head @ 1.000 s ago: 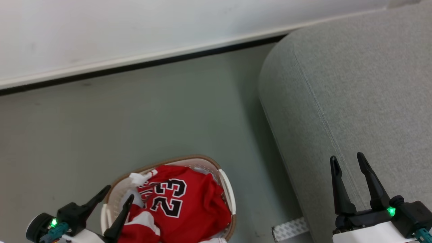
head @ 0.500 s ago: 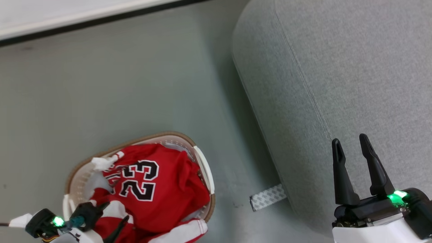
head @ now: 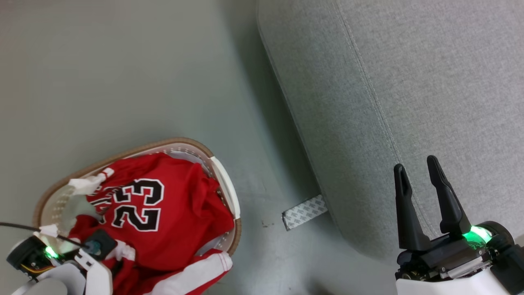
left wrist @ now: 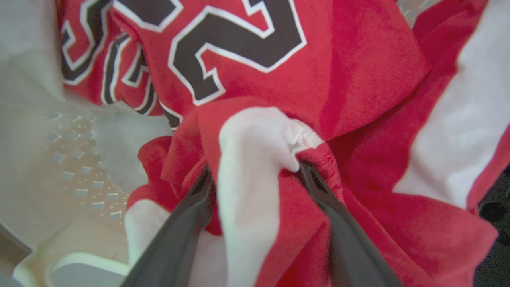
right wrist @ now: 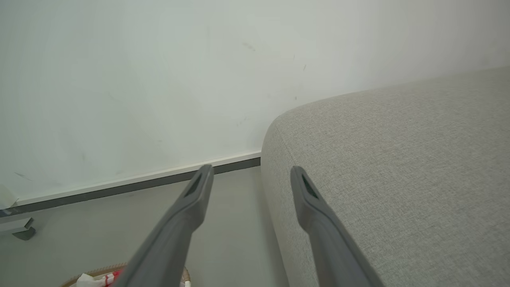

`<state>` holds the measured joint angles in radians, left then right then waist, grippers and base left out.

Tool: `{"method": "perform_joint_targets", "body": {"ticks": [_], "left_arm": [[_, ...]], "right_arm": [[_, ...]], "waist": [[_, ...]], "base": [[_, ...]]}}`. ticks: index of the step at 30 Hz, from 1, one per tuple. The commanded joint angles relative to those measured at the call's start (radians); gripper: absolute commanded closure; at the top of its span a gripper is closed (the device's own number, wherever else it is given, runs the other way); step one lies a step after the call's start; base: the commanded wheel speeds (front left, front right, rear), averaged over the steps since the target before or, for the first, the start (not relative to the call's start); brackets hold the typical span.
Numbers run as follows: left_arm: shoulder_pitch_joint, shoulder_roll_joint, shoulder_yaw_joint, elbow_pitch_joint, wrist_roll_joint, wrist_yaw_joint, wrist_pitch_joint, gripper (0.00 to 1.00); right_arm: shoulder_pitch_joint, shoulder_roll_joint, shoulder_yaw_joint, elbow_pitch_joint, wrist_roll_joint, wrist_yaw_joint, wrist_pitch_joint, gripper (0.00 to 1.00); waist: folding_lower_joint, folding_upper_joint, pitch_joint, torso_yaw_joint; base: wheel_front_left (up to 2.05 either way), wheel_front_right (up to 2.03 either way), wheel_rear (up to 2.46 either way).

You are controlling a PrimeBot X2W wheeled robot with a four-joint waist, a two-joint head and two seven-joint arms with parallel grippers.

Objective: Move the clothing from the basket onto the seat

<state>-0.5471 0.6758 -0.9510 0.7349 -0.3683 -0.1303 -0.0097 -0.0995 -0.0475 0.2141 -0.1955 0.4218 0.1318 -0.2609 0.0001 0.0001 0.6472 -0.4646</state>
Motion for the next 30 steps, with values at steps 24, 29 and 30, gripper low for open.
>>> {"method": "perform_joint_targets", "body": {"ticks": [24,29,30], "left_arm": [[-0.013,-0.127,-0.045,0.023,-0.039,0.006,-0.042,1.0],[-0.016,-0.186,-0.021,0.024,-0.1,0.002,-0.102,1.0],[-0.017,-0.198,-0.019,0.023,-0.115,0.002,-0.115,1.0]], "right_arm": [[-0.018,-0.001,-0.033,0.069,-0.038,-0.002,-0.002,0.0],[-0.023,-0.001,-0.053,0.111,-0.067,-0.002,-0.002,0.0],[-0.025,-0.002,-0.06,0.122,-0.075,-0.002,-0.002,0.0]], "waist": [[-0.0001,-0.0001,-0.142,0.051],[-0.0001,-0.0001,-0.213,0.104],[-0.0001,-0.0001,-0.232,0.117]], "base": [[0.0,0.0,0.0],[0.0,0.0,0.0],[0.0,0.0,0.0]]}}
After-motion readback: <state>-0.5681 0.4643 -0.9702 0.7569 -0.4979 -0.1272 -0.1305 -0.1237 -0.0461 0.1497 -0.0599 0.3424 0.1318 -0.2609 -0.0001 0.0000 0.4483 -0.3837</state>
